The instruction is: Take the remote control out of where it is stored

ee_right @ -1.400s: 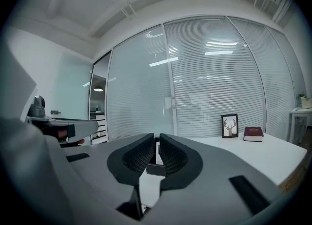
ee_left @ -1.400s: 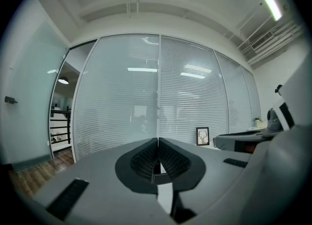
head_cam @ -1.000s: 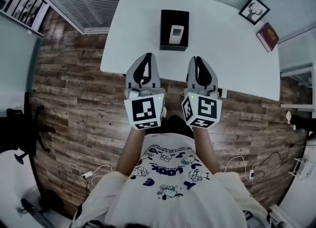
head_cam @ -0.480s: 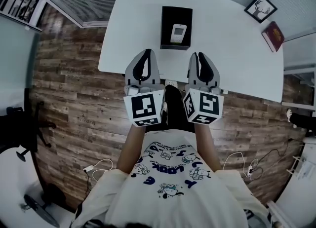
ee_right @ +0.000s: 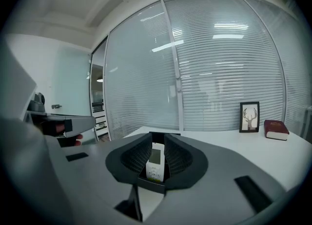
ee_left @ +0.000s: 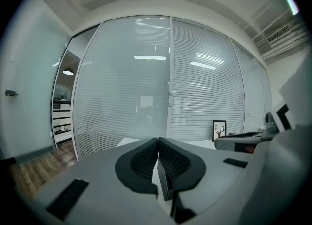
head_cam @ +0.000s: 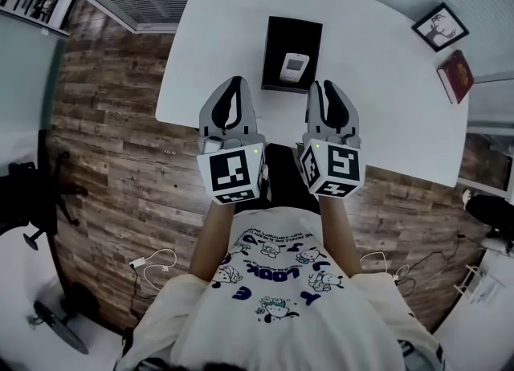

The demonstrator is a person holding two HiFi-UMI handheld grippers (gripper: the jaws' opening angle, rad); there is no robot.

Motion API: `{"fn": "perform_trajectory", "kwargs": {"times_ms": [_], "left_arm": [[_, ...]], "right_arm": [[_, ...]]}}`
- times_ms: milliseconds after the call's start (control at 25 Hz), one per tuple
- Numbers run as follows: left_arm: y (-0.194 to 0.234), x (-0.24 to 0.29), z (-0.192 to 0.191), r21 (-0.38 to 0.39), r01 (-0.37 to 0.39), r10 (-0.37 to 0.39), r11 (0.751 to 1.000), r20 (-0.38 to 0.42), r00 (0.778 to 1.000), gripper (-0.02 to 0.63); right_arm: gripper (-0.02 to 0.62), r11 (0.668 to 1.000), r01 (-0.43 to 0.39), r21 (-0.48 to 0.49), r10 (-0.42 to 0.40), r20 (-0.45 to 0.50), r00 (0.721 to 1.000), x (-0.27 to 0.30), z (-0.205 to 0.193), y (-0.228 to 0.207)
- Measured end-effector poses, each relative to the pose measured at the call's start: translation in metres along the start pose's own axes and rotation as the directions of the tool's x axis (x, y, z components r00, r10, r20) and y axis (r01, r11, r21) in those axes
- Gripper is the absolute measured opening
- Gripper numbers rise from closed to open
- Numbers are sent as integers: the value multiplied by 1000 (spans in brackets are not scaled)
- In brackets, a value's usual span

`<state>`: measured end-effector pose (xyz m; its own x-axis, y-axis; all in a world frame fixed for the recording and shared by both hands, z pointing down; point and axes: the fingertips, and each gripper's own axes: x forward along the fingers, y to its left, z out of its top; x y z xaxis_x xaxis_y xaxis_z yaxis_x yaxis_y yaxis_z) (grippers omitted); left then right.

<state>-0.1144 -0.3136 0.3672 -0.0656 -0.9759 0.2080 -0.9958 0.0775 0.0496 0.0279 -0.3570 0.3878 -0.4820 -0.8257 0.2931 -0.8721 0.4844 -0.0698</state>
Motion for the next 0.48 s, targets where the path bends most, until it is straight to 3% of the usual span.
{"fn": "perform_trajectory", "kwargs": {"times_ms": [120, 480], "left_arm": [[2, 17, -3, -1, -22, 22, 1000, -14, 1000, 18], [-1, 57, -12, 3, -49, 49, 999, -55, 997, 18]], "right_arm": [[127, 999, -49, -6, 49, -37, 998, 20, -6, -3], [153, 989, -145, -9, 143, -108, 984, 60, -20, -6]]}}
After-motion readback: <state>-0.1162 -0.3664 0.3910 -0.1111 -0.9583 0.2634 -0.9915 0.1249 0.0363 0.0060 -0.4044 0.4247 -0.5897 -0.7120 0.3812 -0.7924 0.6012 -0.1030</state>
